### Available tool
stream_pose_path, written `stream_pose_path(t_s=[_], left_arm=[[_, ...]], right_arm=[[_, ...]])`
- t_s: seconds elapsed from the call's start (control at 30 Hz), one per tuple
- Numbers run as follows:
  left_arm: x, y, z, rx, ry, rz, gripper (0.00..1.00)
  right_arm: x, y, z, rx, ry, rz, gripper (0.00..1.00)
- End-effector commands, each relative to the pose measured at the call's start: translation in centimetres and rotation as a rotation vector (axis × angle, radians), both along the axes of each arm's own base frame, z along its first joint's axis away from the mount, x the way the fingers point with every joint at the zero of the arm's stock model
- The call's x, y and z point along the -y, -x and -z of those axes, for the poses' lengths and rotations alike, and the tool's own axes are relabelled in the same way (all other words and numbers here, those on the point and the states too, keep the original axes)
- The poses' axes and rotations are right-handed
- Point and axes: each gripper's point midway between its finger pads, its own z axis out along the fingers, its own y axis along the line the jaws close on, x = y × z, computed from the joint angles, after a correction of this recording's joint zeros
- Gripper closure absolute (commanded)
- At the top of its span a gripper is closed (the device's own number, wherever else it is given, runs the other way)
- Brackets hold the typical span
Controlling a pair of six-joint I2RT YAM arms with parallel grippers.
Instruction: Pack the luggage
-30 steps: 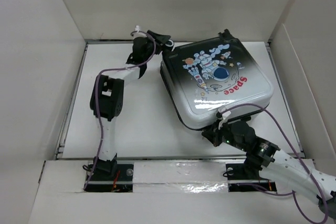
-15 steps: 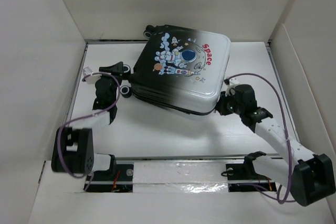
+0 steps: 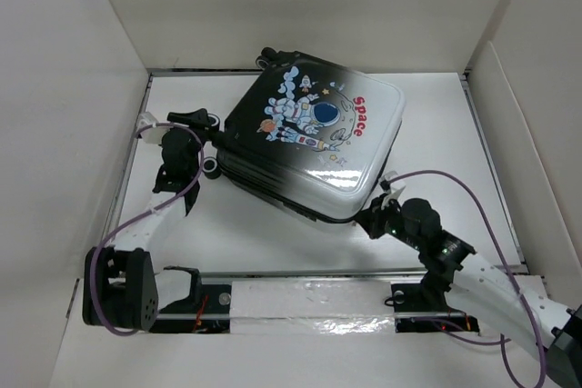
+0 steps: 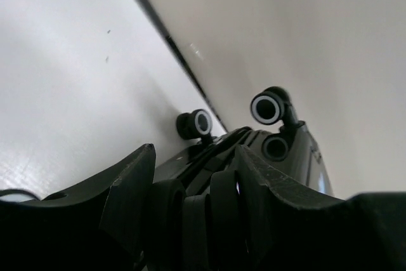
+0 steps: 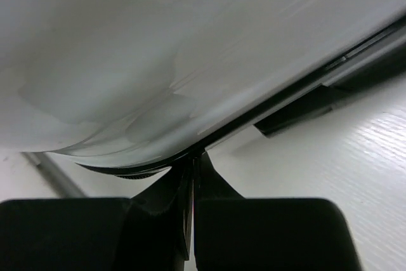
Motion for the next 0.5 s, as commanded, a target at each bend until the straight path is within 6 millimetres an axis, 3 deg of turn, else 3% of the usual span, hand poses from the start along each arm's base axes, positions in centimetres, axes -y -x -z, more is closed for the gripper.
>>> stream_pose_path(t_s=[0.0,0.03,0.07,0.1,0.13,0.17,0.2,0.23,0.3,0.4,0.43,0.47], left_arm=[[5.5,0.1,-1.3,0.020,0.027,0.231,1.00],[4.9,0.1,-0.5,0.001,0.033,0.209,1.00],[4.9,0.3,0.1,-0.014,0.025,0.209,1.00],[4.5,0.2,0.2,-0.024,0.017,0.201,0.71],[4.1,0.4,1.0,-0.069,-0.001,0.186,0.56],[3.7,0.4,0.5,-0.070,-0.012,0.164,0.40],[3.2,0.7,-0.7,-0.047,-0.024,0.143,0.18],[2.1,1.0,-0.9,-0.056,-0.038,0.088,0.11],[0.9,1.8,-4.7,0.013,-0.054,0.030,0.01],[-0.6,3.3,-8.8,0.080,-0.098,-0.030,0.01],[-0.6,3.9,-9.1,0.082,-0.113,-0.025,0.07],[-0.4,3.9,-8.3,0.062,-0.116,-0.008,0.07]], right_arm=[[-0.6,-0.8,-4.7,0.101,-0.089,-0.010,1.00],[-0.6,-1.3,-6.4,0.130,-0.092,-0.013,1.00],[-0.5,-1.9,-6.1,0.129,-0.058,-0.014,1.00],[-0.8,-1.8,-6.3,0.128,-0.052,-0.038,1.00],[-0.8,-2.2,-6.9,0.139,-0.047,-0.039,1.00],[-1.0,-2.3,-7.0,0.142,-0.038,-0.049,1.00],[-1.3,-2.4,-6.7,0.134,-0.028,-0.062,1.00],[-1.2,-2.8,-6.8,0.136,-0.025,-0.054,1.00],[-1.2,-3.2,-7.5,0.152,-0.029,-0.052,1.00],[-0.9,-4.0,-9.0,0.198,-0.049,-0.043,1.00],[-1.0,-4.2,-9.6,0.212,-0.053,-0.053,1.00],[-0.7,-4.7,-9.5,0.212,-0.045,-0.039,1.00]])
